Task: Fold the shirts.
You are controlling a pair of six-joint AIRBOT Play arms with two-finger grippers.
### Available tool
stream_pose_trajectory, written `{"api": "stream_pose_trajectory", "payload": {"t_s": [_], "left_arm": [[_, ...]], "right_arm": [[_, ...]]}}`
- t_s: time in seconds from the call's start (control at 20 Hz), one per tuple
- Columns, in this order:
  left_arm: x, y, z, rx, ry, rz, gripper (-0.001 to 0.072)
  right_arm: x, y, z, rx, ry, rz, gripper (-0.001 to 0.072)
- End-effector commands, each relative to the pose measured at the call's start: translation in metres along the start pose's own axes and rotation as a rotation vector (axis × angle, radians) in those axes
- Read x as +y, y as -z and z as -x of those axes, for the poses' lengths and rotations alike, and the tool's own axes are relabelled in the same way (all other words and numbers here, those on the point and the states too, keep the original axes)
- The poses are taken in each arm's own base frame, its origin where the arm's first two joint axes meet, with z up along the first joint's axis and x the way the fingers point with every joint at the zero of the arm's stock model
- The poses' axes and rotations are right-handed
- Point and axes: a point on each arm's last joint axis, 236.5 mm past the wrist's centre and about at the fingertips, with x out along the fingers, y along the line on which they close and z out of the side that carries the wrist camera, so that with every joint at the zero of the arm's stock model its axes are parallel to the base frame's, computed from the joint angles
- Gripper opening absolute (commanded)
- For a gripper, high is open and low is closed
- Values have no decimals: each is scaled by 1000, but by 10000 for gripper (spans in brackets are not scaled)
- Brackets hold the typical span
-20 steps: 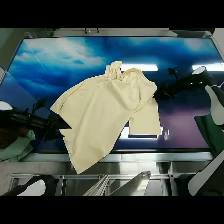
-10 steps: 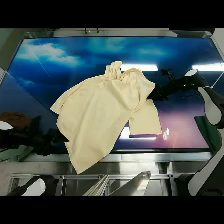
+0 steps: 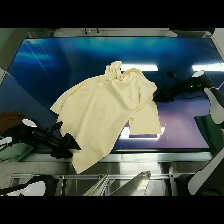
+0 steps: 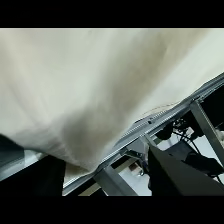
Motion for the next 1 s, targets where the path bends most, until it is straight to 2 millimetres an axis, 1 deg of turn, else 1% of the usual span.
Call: {"api": "stream_pose_trajectory", "payload": {"t_s": [0.0,0.1,0.15,0.2,0.3,0.4,0.45,0.5,0.6,0.65,0.7,0.75,0.8,0.85,0.9,0.95], "left_arm": [[-9,-30,9,-82,-7,-46,311],[-18,-40,19,-112,-3,-72,193],[-20,-45,23,-127,-4,-81,83],[-23,-48,26,-135,-4,-91,25],[-28,-58,41,-171,4,-107,23],[-33,-78,68,-253,22,-114,23],[-37,-87,85,-297,48,-110,23],[-44,-92,97,-325,82,-109,23],[-57,-96,113,-354,137,-117,23],[-61,-98,117,-362,142,-132,23],[-64,-99,121,-368,142,-141,24],[-72,-99,126,-374,158,-162,23],[-87,-98,134,-378,204,-196,23],[-113,-93,148,-389,284,-252,23],[-139,-86,166,-411,357,-312,22],[-167,-74,190,-444,429,-388,22]], "right_arm": [[6,2,3,2,-38,-5,235],[11,0,-7,10,-28,9,235],[11,-2,-11,6,-18,14,234],[11,-3,-12,6,-16,24,234],[11,-3,-11,5,-17,21,233],[8,-5,-10,-7,-13,16,233],[9,-6,-14,-9,-7,10,233],[10,-8,-19,-11,-2,11,231],[17,-8,-33,8,0,30,226],[23,-6,-40,27,0,52,101],[29,-4,-47,46,-3,68,24],[35,-1,-52,62,-4,81,24],[43,2,-52,76,-14,104,24],[54,4,-46,80,-31,117,24],[70,8,-37,81,-56,140,23],[90,10,-23,68,-74,174,23]]}}
